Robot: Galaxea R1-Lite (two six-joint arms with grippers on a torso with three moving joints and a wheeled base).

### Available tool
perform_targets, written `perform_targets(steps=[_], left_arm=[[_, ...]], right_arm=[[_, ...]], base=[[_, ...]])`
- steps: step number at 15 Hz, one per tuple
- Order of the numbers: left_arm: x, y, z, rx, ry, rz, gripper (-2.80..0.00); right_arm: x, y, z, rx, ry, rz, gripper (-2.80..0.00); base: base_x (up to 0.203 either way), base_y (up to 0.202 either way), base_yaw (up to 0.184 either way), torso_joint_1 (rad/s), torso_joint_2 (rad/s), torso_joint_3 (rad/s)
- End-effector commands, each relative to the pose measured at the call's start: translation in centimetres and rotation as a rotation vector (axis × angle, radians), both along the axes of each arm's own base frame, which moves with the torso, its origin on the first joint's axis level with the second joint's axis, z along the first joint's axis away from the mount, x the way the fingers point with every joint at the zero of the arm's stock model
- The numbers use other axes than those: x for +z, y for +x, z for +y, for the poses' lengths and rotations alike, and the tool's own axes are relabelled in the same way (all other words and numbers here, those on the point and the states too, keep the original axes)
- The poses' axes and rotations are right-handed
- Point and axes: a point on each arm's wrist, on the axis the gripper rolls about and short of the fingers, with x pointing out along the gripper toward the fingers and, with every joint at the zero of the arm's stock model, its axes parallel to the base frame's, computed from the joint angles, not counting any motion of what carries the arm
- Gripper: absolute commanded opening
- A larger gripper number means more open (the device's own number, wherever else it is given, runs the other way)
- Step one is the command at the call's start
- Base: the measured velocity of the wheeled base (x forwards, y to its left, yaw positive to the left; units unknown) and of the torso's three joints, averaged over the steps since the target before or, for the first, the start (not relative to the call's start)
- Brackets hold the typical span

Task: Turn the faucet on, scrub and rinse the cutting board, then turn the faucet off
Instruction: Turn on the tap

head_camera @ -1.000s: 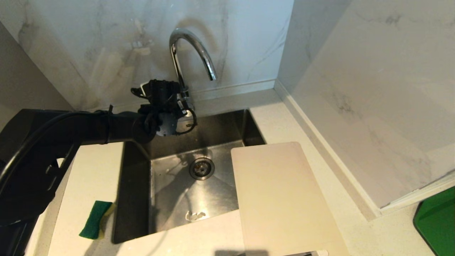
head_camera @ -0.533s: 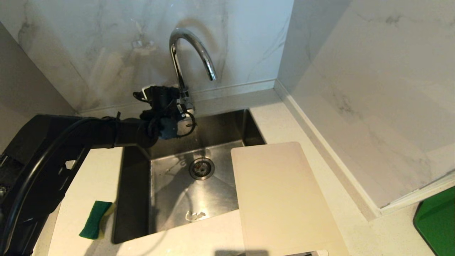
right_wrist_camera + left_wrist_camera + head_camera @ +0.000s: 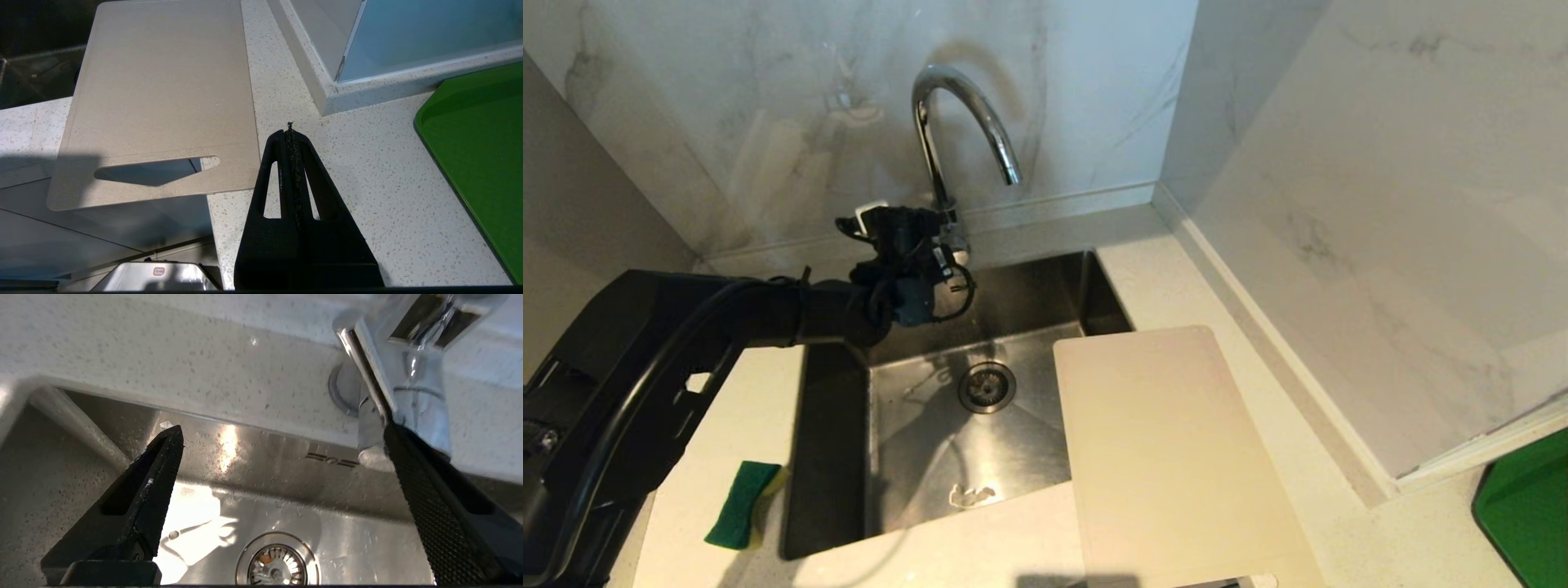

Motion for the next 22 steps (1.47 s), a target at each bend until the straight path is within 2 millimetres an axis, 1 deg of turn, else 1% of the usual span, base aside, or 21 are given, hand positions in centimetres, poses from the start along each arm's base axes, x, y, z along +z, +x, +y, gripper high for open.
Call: perform_targets(steps=[1,6,11,13,16,22], left_arm=[[-0.4,0.2,0.2,0.005,0.001,0.006,0.00],[0.1,-0.3,0.6,0.014,-0.019,0.043,0.00],[1.7,-0.9,1.1,0.022,-0.067,0.024,0.00],[2.9,-1.5,1.0,0.014,-0.103,-0.003,0.00],[4.2,-2.6,1.3,0.024,-0.181,-0.027,0.00],[5.1,-4.1,2.3,0.079,-0.300,0.041,0.00]], right_arm=[[0.0,0.0,0.0,0.001,0.000,0.000,-2.80],[0.0,0.0,0.0,0.001,0.000,0.000,-2.80],[0.0,0.0,0.0,0.001,0.000,0.000,-2.80],[0.0,0.0,0.0,0.001,0.000,0.000,-2.80],[0.0,0.0,0.0,0.001,0.000,0.000,-2.80],[0.0,0.0,0.0,0.001,0.000,0.000,-2.80]], base=[[0.000,0.000,0.000,0.000,0.00,0.000],[0.000,0.000,0.000,0.000,0.00,0.000],[0.000,0.000,0.000,0.000,0.00,0.000],[0.000,0.000,0.000,0.000,0.00,0.000],[0.000,0.000,0.000,0.000,0.00,0.000],[0.000,0.000,0.000,0.000,0.00,0.000]])
